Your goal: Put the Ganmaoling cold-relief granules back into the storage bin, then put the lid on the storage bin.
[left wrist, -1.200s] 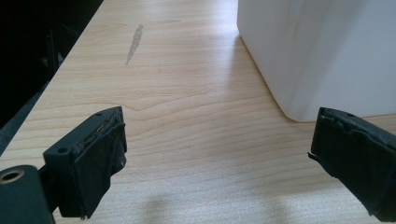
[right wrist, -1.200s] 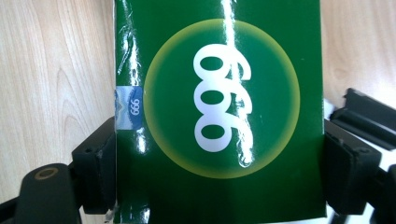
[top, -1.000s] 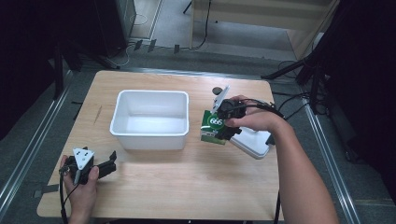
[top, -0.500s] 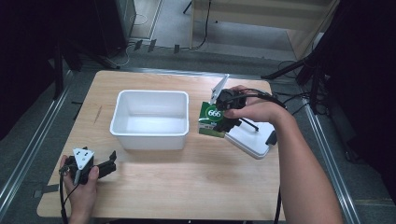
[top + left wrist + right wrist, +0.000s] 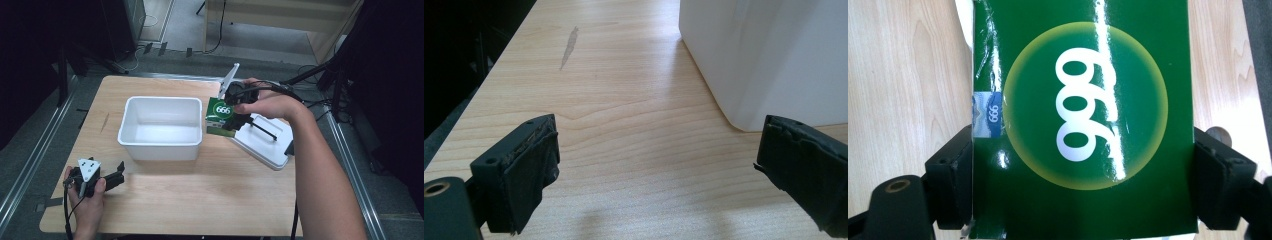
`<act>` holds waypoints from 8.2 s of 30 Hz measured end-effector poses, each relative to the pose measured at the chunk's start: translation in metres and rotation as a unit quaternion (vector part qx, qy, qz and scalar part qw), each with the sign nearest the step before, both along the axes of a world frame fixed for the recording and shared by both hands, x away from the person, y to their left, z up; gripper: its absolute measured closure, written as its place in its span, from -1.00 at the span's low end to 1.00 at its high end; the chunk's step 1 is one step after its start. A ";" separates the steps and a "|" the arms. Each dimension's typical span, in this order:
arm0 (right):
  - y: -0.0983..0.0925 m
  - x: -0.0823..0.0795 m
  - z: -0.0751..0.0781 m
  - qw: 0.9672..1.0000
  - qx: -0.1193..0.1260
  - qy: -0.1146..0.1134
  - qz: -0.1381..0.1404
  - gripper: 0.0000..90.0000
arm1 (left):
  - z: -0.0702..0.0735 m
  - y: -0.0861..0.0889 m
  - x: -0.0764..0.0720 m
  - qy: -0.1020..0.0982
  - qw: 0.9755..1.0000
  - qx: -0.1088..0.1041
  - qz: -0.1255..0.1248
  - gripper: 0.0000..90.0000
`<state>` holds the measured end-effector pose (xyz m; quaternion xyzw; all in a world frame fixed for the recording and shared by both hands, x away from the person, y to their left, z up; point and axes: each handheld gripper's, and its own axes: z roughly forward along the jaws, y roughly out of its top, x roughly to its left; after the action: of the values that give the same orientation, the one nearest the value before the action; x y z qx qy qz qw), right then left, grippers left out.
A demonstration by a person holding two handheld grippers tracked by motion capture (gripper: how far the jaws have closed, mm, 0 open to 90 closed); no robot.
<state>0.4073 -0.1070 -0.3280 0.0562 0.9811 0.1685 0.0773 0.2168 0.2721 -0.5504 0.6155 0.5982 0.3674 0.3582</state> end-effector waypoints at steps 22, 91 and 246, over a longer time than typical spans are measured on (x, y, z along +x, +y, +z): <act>0.048 0.008 0.010 1.000 0.008 -0.005 0.025 -0.65 | 0.000 0.000 0.000 -0.002 1.000 -0.002 0.000 -0.91; 0.115 0.026 -0.082 0.998 -0.009 -0.005 0.065 -0.65 | 0.000 0.002 0.000 -0.003 1.000 -0.011 0.000 -0.91; -0.120 0.038 -0.129 0.969 -0.060 -0.032 -0.237 0.89 | 0.000 0.001 -0.002 -0.002 1.000 -0.006 -0.002 -0.91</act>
<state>0.4453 -0.2266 -0.4575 0.2772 0.9451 0.0881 0.1492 0.2152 0.2733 -0.5504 0.6138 0.5983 0.3647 0.3637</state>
